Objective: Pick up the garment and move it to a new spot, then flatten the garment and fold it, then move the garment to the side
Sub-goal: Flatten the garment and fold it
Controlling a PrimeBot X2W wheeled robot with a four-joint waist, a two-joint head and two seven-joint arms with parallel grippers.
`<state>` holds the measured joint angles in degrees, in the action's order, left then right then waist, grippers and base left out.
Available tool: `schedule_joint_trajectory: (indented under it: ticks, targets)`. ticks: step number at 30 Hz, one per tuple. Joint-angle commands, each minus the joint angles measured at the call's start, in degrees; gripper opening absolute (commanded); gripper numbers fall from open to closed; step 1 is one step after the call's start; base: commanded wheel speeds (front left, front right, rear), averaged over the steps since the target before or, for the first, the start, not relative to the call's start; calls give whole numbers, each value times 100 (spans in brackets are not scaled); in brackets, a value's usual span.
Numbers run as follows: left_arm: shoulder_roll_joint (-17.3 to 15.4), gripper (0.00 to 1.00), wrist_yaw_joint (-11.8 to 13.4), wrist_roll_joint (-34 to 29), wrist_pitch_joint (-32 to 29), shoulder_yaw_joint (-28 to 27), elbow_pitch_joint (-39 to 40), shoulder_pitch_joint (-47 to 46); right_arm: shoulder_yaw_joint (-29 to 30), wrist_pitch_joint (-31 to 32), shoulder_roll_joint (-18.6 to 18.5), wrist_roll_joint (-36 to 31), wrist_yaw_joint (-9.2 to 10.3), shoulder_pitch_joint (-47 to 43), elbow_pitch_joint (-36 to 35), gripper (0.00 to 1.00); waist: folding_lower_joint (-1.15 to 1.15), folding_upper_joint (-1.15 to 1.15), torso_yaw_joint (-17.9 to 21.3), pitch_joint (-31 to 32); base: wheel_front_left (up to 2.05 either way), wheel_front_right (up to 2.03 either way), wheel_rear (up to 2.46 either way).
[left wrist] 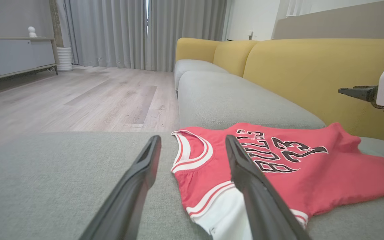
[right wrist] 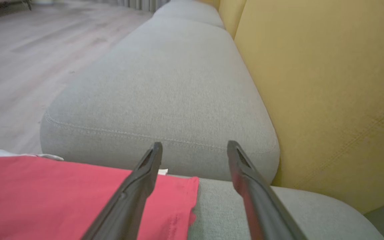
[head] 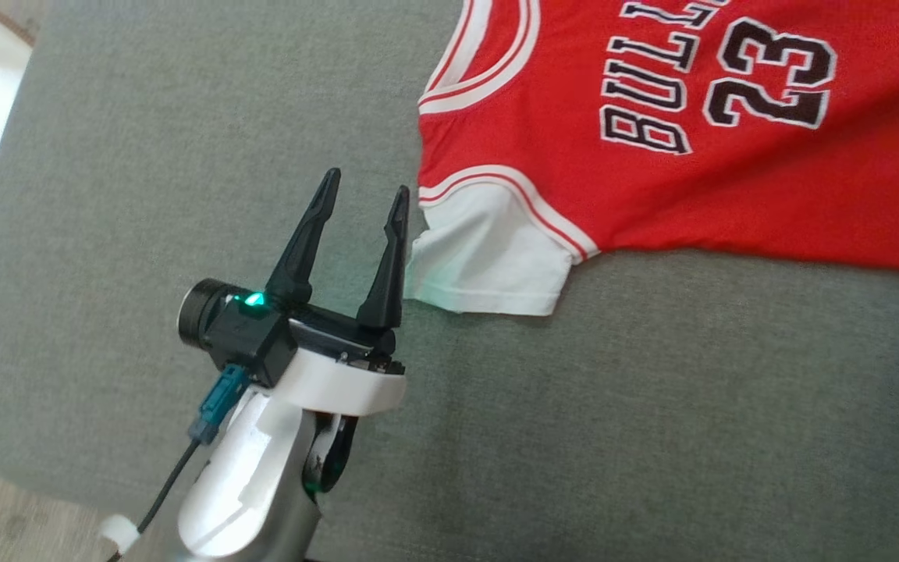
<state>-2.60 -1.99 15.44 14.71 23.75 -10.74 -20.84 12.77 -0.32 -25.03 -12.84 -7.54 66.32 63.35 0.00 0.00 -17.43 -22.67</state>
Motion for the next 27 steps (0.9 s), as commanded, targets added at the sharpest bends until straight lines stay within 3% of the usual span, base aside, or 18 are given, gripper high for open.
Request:
schedule_joint_trajectory:
  ticks: [1, 11, 17, 19, 23, 27]
  targets:
    - [-31, 100, 20, -80, 29, -257, 176, -26, -42, -191, 131, 28, 5, 40, -150, 100, 0, 0, 123, 115, 0, 0, 0]
    - [-30, 100, 22, -216, 29, -686, 92, 244, -797, -1373, 882, 1007, 5, -555, -500, 100, 0, 0, 770, 780, 0, 0, 0]
    - [-30, 100, 31, -253, 29, -899, 32, 600, -1411, -1462, 1306, 2120, 5, -1930, -1842, 100, 0, 0, 1093, 1259, 0, 0, 0]
    - [-29, 100, 25, -227, 29, -957, 15, 724, -1264, -1464, 1365, 2255, 5, -2516, -2455, 100, 0, 0, 1157, 1384, 0, 0, 0]
    - [-29, 100, 35, -168, 29, -1025, -32, 946, -1054, -1466, 1872, 2444, 5, -3760, -3479, 100, 0, 0, 1275, 1565, 0, 0, 0]
    - [-29, 100, 28, -170, 29, -1020, -150, 1055, -1070, -1466, 2096, 2492, 5, -4586, -3957, 100, 0, 0, 1321, 1630, 0, 0, 0]
